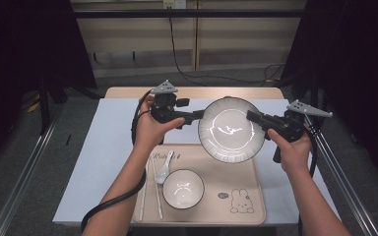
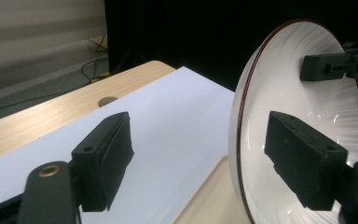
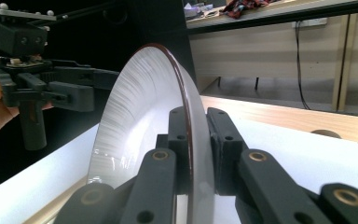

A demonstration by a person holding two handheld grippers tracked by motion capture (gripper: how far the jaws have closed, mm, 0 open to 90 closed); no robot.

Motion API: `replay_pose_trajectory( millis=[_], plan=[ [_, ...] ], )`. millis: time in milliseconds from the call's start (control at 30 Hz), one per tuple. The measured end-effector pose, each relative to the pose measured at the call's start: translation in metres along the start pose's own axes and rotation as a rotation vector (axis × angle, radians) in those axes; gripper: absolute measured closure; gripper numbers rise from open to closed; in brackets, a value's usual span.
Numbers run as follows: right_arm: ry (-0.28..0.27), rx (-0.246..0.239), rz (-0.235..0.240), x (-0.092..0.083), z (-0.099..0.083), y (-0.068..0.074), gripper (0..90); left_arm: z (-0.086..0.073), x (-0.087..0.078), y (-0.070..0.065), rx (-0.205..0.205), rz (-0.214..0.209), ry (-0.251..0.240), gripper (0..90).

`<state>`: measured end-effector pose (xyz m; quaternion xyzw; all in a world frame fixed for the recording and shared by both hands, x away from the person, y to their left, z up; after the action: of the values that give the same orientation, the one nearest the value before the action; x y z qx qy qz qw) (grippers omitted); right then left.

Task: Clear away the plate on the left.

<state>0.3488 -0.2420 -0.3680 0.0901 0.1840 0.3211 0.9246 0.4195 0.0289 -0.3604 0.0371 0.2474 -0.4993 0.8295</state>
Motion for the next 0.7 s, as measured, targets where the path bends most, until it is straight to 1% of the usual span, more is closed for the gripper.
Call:
replay_pose_trajectory(
  millis=[33,67,100,133,200,233,300,333,367,400,467,500,567,600,667,700],
  plan=[
    [0.000,0.005,-0.003,0.000,0.000,0.000,81.7,-0.002,-0.001,0.002,0.001,0.013,0.004,16.5],
    [-0.001,0.000,-0.005,-0.001,-0.001,-0.001,81.7,-0.004,-0.003,0.004,0.003,0.023,0.012,15.6],
    [0.004,-0.007,-0.006,-0.001,-0.002,-0.002,81.7,-0.006,-0.003,0.005,-0.007,0.018,0.002,15.5],
    [0.002,-0.006,-0.011,-0.001,-0.002,-0.001,81.7,-0.008,-0.005,0.007,-0.015,0.022,0.007,14.6],
    [0.013,-0.014,-0.020,-0.002,-0.004,-0.002,81.7,-0.012,-0.007,0.009,-0.010,0.023,0.017,12.5],
    [0.009,-0.008,-0.022,-0.001,-0.004,-0.002,81.7,-0.014,-0.008,0.010,-0.012,0.022,0.014,11.4],
    [0.013,-0.011,-0.025,-0.001,-0.005,-0.003,81.7,-0.016,-0.009,0.012,-0.016,0.022,0.012,8.7],
    [0.012,-0.011,-0.026,-0.001,-0.005,-0.004,81.7,-0.018,-0.010,0.014,-0.012,0.031,0.018,8.7],
    [0.015,-0.009,-0.029,-0.002,-0.007,-0.003,81.6,-0.021,-0.012,0.017,-0.015,0.038,0.010,7.4],
    [0.015,-0.013,-0.030,-0.002,-0.007,-0.004,81.7,-0.023,-0.014,0.019,-0.007,0.047,0.018,6.6],
    [0.017,-0.010,-0.031,-0.002,-0.008,-0.005,81.7,-0.026,-0.016,0.022,-0.010,0.067,0.015,5.6],
    [0.016,-0.004,-0.033,-0.002,-0.009,-0.006,81.7,-0.028,-0.017,0.023,-0.013,0.062,0.014,5.2],
    [0.024,-0.006,-0.034,-0.002,-0.011,-0.006,81.7,-0.031,-0.020,0.026,-0.015,0.074,0.015,5.2],
    [0.032,-0.010,-0.034,-0.001,-0.013,-0.007,81.8,-0.032,-0.020,0.026,-0.020,0.072,0.011,5.2],
    [0.043,0.006,-0.035,-0.001,-0.016,-0.007,81.8,-0.034,-0.022,0.028,-0.023,0.083,0.012,5.1],
    [0.045,0.006,-0.032,0.001,-0.017,-0.007,81.8,-0.034,-0.023,0.029,-0.024,0.088,0.013,5.1]
  ],
)
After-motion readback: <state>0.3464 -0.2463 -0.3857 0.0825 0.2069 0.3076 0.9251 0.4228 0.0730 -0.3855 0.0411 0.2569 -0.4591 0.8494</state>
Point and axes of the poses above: each handheld gripper's, and its own axes: x roughly forward along the jaws, z roughly out of its top, y roughly to its left, the point moved 5 cm from there along x, roughly forward along the jaws, and after that the axes turned 5 degrees about y, right-handed, at the moved point
